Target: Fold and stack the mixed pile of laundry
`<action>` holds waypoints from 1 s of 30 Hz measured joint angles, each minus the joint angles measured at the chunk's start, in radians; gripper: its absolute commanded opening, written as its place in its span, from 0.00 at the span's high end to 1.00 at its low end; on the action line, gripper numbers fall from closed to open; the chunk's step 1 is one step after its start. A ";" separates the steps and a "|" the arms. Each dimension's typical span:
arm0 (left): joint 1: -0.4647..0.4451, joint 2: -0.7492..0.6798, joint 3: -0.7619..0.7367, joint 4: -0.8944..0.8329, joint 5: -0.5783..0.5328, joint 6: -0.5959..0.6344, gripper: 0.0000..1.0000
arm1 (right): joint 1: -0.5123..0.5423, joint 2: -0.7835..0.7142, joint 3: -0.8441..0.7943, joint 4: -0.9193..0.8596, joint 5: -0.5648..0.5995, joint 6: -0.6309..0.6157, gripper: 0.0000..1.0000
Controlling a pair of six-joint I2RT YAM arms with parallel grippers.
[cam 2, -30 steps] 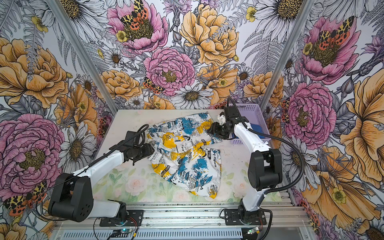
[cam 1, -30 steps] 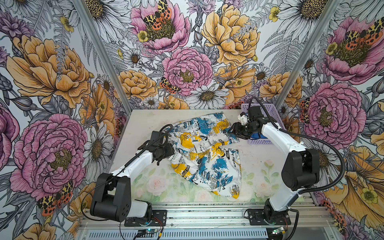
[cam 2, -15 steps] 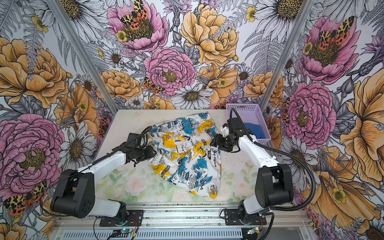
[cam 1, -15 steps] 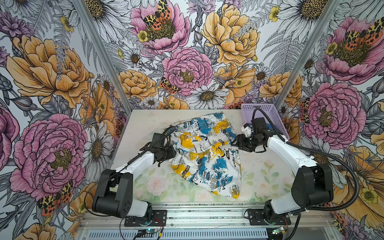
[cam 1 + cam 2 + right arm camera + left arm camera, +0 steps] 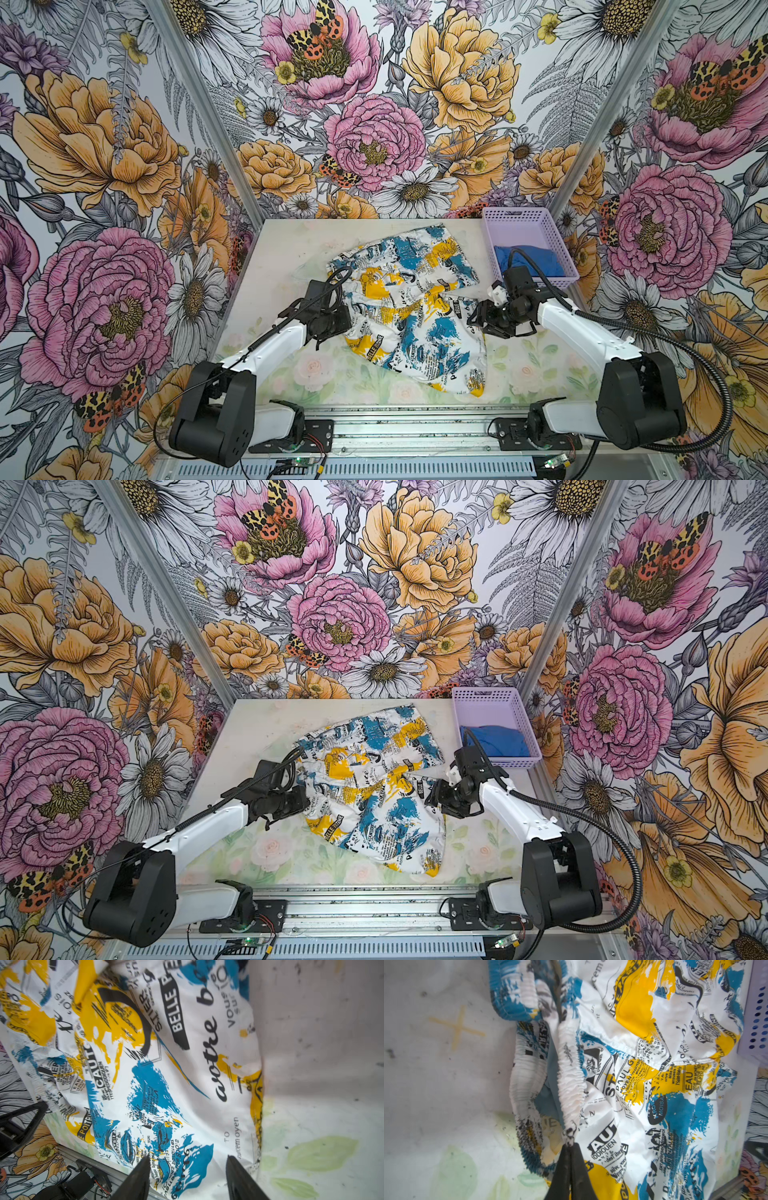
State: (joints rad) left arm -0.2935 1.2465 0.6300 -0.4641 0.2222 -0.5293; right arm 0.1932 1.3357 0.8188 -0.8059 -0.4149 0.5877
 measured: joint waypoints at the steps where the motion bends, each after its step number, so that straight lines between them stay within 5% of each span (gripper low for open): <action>1: -0.003 -0.013 -0.009 -0.005 -0.001 -0.012 1.00 | 0.004 0.003 -0.008 0.001 0.015 0.004 0.43; 13: -0.023 -0.182 -0.092 -0.073 -0.046 -0.118 1.00 | 0.008 0.196 -0.002 0.065 0.205 -0.019 0.66; 21: -0.048 -0.279 -0.142 -0.107 -0.076 -0.183 1.00 | -0.001 0.357 0.160 0.052 0.254 -0.089 0.85; 26: -0.050 -0.342 -0.154 -0.130 -0.105 -0.219 1.00 | -0.033 0.447 0.270 0.047 0.269 -0.127 0.85; 30: -0.056 -0.355 -0.154 -0.135 -0.123 -0.239 1.00 | -0.067 0.505 0.351 0.060 0.270 -0.164 0.69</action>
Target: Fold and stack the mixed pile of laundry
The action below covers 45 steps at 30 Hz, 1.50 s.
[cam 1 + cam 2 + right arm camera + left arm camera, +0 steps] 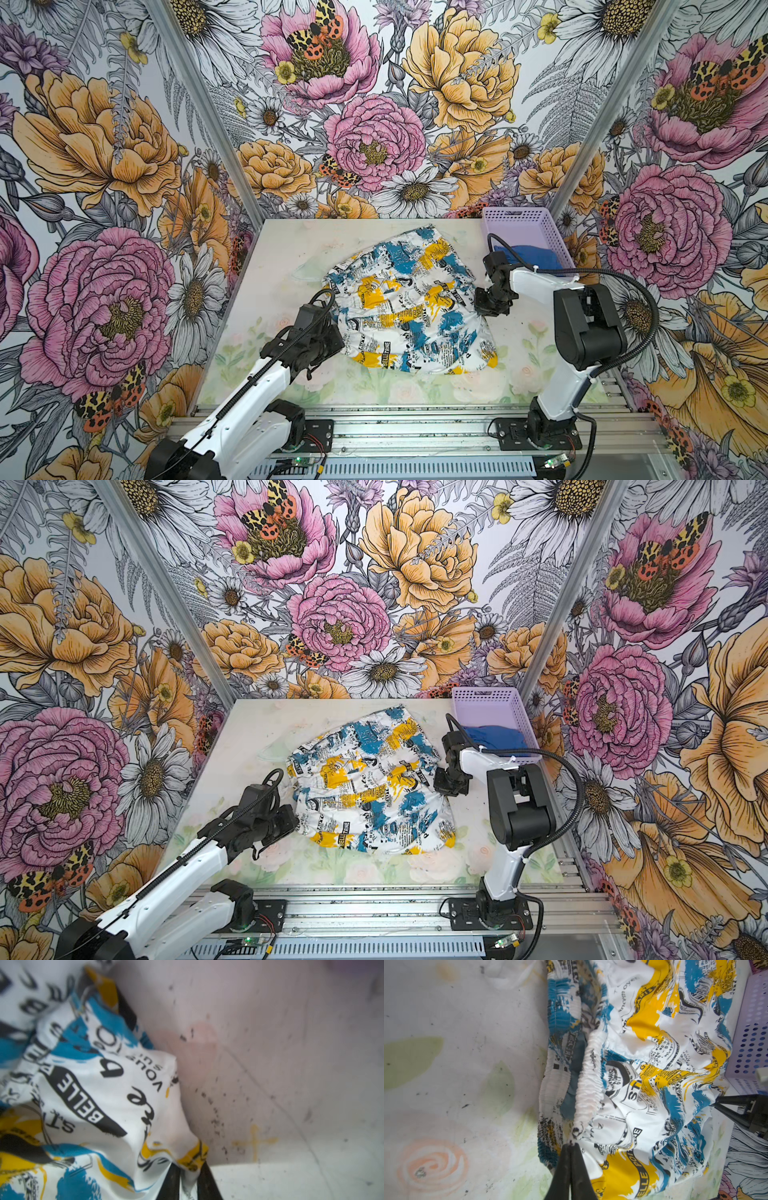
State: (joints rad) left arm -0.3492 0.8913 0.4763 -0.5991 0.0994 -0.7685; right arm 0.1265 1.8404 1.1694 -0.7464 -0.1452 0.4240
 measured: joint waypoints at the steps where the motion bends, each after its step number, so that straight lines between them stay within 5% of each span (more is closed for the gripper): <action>1: -0.003 0.000 0.000 0.000 -0.006 -0.002 1.00 | -0.008 0.000 0.003 0.002 -0.003 -0.002 0.64; 5: -0.007 0.000 0.002 -0.004 -0.022 -0.010 1.00 | -0.034 -0.105 -0.068 -0.008 -0.037 0.002 0.50; 15: 0.015 0.021 0.059 -0.003 -0.032 -0.008 1.00 | -0.010 -0.669 -0.513 -0.065 -0.148 0.182 0.53; 27: 0.069 0.052 0.066 -0.003 -0.003 0.036 1.00 | 0.058 -0.760 -0.650 -0.068 -0.109 0.303 0.56; 30: 0.073 0.053 0.067 -0.003 0.002 0.043 1.00 | 0.063 -0.767 -0.650 -0.064 -0.093 0.318 0.69; 34: 0.081 0.053 0.069 -0.003 0.008 0.046 1.00 | 0.067 -0.762 -0.649 -0.056 -0.092 0.324 1.00; 39: 0.105 0.053 0.092 -0.014 0.026 0.058 1.00 | 0.067 -0.760 -0.612 -0.086 -0.107 0.336 1.00; 45: 0.143 0.084 0.261 -0.057 0.043 0.084 1.00 | 0.042 -0.743 -0.324 -0.188 -0.130 0.306 1.00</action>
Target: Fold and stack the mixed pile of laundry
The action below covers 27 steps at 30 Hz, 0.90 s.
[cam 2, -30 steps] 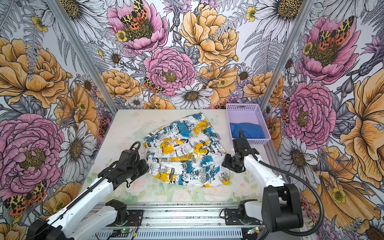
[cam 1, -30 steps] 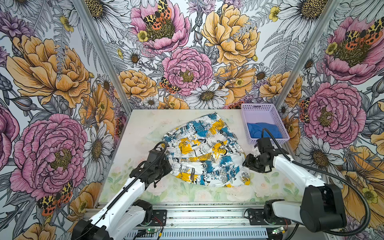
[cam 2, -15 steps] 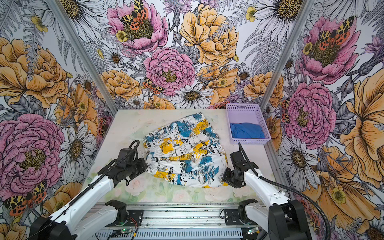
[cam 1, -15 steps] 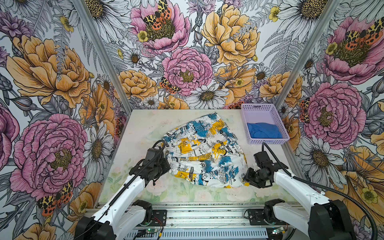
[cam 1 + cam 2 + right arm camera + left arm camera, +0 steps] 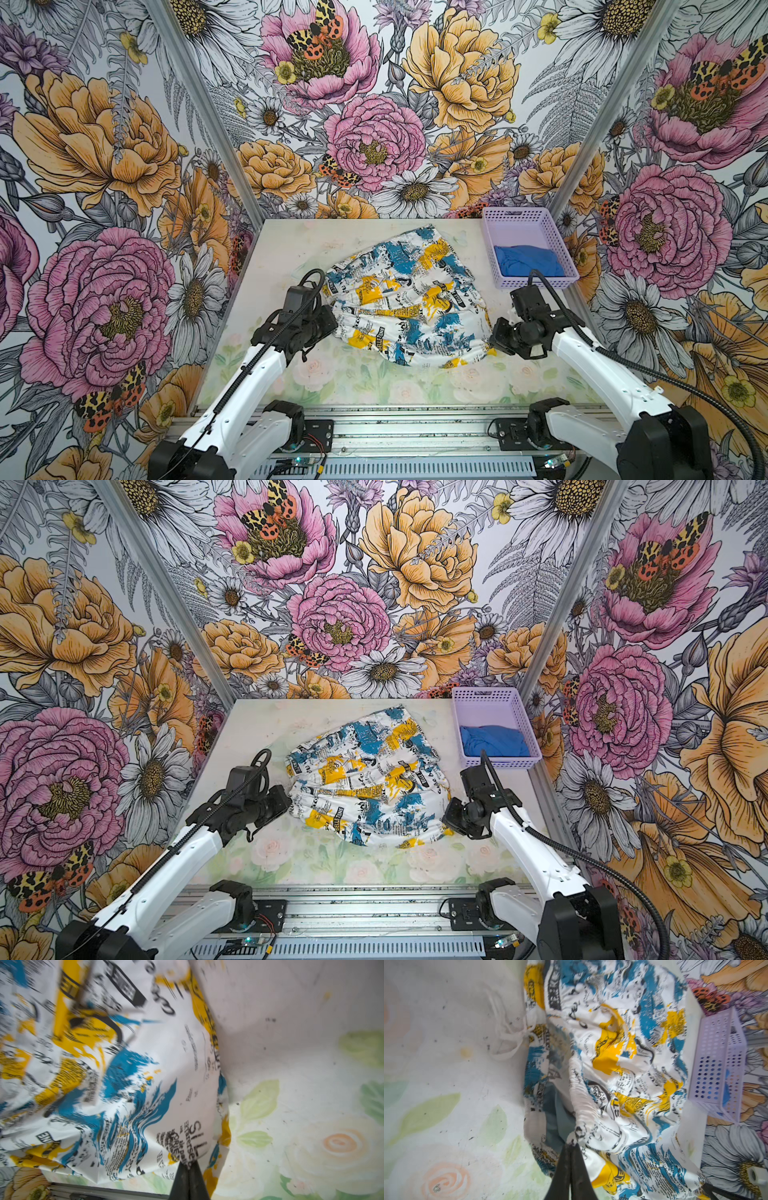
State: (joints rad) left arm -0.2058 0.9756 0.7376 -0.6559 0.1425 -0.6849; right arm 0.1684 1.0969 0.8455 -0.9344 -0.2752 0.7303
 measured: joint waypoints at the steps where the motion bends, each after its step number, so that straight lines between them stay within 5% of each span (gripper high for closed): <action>1: 0.010 0.023 0.040 -0.001 0.004 0.012 1.00 | -0.013 0.025 0.056 -0.004 -0.004 -0.016 1.00; 8: 0.060 0.292 0.261 0.017 0.008 0.123 1.00 | -0.071 0.407 0.318 0.026 -0.012 -0.150 1.00; 13: 0.080 0.465 0.324 0.042 0.008 0.175 1.00 | -0.105 0.615 0.404 0.087 -0.031 -0.215 0.68; 18: 0.090 0.551 0.355 0.054 0.008 0.192 1.00 | -0.146 0.558 0.335 0.144 -0.072 -0.261 0.52; 27: 0.100 0.571 0.372 0.061 0.014 0.196 1.00 | -0.161 0.446 0.081 0.231 -0.147 -0.253 0.51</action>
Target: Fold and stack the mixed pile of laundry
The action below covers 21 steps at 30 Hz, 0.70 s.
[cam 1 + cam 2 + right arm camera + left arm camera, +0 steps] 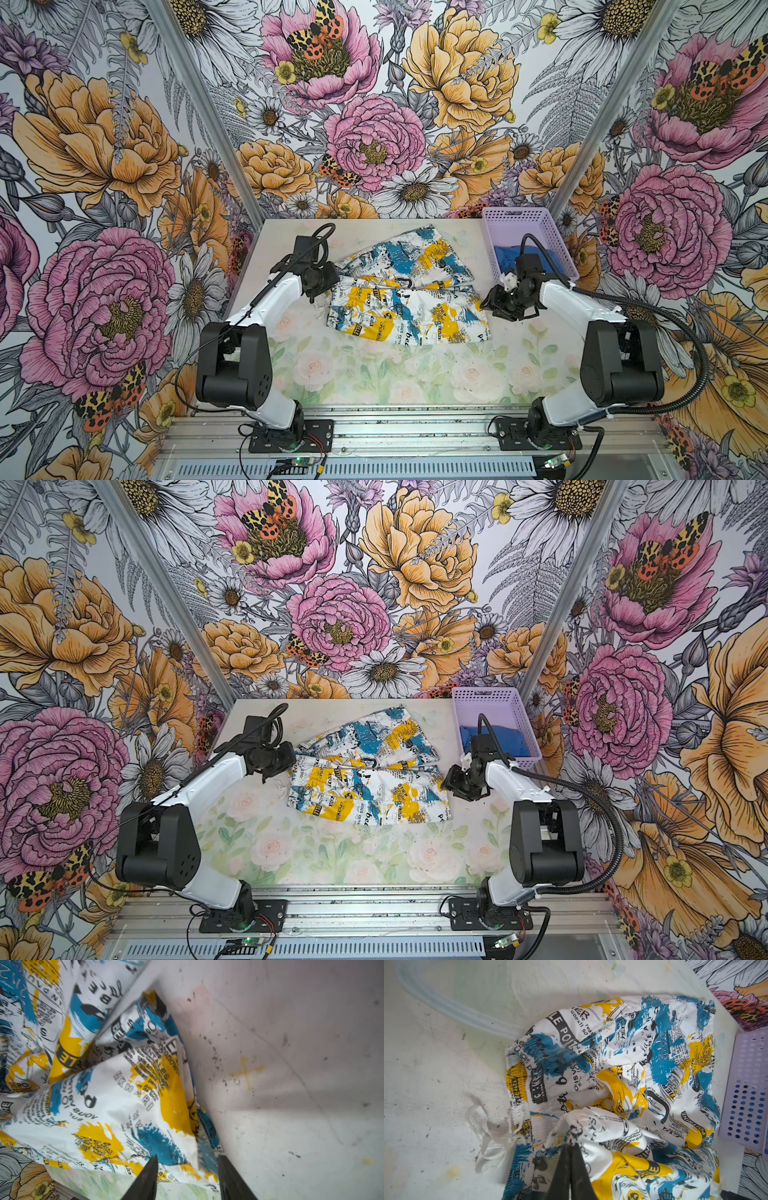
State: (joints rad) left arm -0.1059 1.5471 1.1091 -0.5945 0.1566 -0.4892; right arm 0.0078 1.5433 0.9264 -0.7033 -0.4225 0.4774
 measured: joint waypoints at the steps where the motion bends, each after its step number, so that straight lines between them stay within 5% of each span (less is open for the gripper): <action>1: 0.003 0.000 0.000 0.000 0.002 0.000 1.00 | 0.000 0.001 -0.010 0.006 -0.004 0.000 0.51; 17: 0.011 0.000 0.000 0.001 0.018 0.000 1.00 | 0.013 0.051 -0.030 0.070 -0.058 -0.009 0.64; 21: 0.013 0.000 0.000 0.001 0.018 0.000 1.00 | 0.015 0.045 -0.057 0.068 -0.059 -0.009 0.79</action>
State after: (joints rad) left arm -0.0933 1.5471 1.1091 -0.5934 0.1749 -0.4892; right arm 0.0231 1.5887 0.8696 -0.6353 -0.4816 0.4683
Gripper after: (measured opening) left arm 0.050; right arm 0.303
